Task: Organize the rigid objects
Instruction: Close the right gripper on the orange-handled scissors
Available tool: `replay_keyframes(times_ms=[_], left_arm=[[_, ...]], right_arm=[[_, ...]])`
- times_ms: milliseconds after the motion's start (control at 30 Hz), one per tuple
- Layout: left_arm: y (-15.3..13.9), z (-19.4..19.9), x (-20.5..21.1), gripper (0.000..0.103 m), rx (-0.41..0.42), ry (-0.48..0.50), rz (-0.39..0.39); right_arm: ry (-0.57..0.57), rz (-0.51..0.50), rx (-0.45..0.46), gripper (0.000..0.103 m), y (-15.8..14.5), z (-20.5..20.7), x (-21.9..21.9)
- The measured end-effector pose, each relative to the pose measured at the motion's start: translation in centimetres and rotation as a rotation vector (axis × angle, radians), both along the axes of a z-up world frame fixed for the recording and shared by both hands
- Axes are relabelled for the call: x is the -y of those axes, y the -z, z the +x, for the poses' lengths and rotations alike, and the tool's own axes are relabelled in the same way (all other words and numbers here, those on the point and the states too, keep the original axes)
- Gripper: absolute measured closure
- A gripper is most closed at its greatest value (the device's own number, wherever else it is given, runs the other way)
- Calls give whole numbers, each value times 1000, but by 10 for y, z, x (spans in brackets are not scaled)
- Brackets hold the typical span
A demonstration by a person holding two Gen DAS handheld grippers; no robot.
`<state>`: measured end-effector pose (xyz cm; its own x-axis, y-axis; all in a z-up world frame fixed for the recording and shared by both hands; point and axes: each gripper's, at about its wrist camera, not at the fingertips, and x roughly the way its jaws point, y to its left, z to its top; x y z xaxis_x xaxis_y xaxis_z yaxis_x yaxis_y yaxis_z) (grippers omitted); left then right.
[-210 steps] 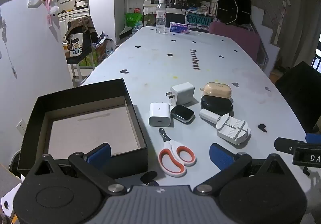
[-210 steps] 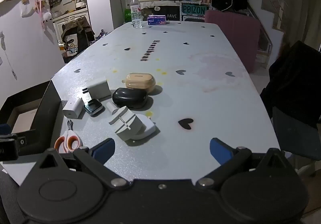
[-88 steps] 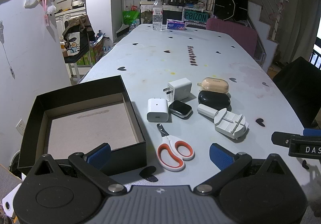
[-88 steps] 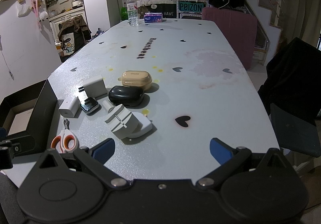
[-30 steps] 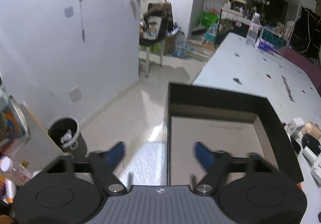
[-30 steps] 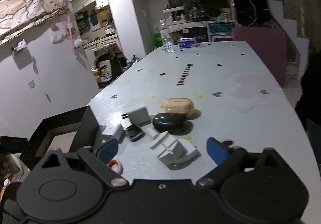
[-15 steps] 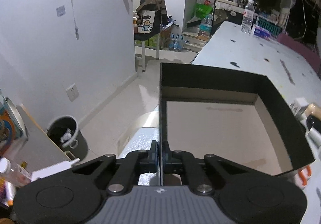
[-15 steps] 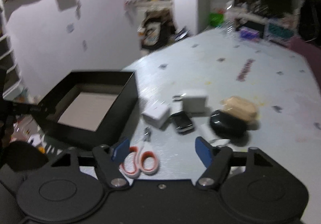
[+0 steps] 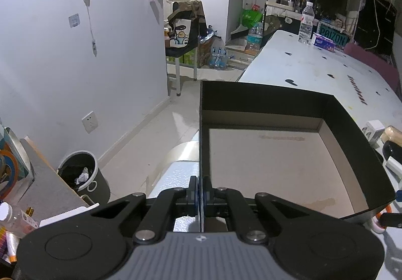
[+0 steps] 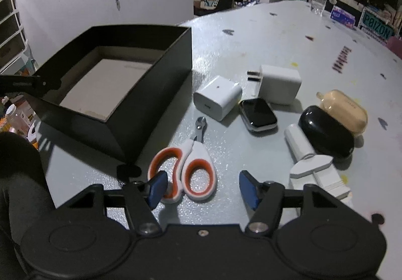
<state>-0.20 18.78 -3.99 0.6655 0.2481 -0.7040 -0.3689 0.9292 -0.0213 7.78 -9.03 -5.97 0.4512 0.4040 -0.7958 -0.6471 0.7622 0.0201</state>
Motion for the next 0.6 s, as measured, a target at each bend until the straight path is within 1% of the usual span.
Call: replay_keyframes(times_ms=[167, 200, 233, 300, 433, 600], left_arm=[[0, 0, -2, 99, 10, -2, -17], [0, 0, -2, 99, 10, -4, -17], [0, 0, -2, 99, 11, -4, -17], [-1, 0, -3, 99, 12, -4, -18], [-1, -1, -2, 99, 11, -4, -17], [-1, -1, -2, 99, 11, -2, -13]], right_arm=[[22, 6, 6, 39, 3, -1, -4], [29, 11, 3, 41, 3, -1, -4], [33, 18, 2, 51, 3, -2, -3], [45, 24, 14, 63, 1, -5, -2], [76, 23, 9, 63, 0, -10, 0], [96, 67, -5, 64, -5, -19, 6]])
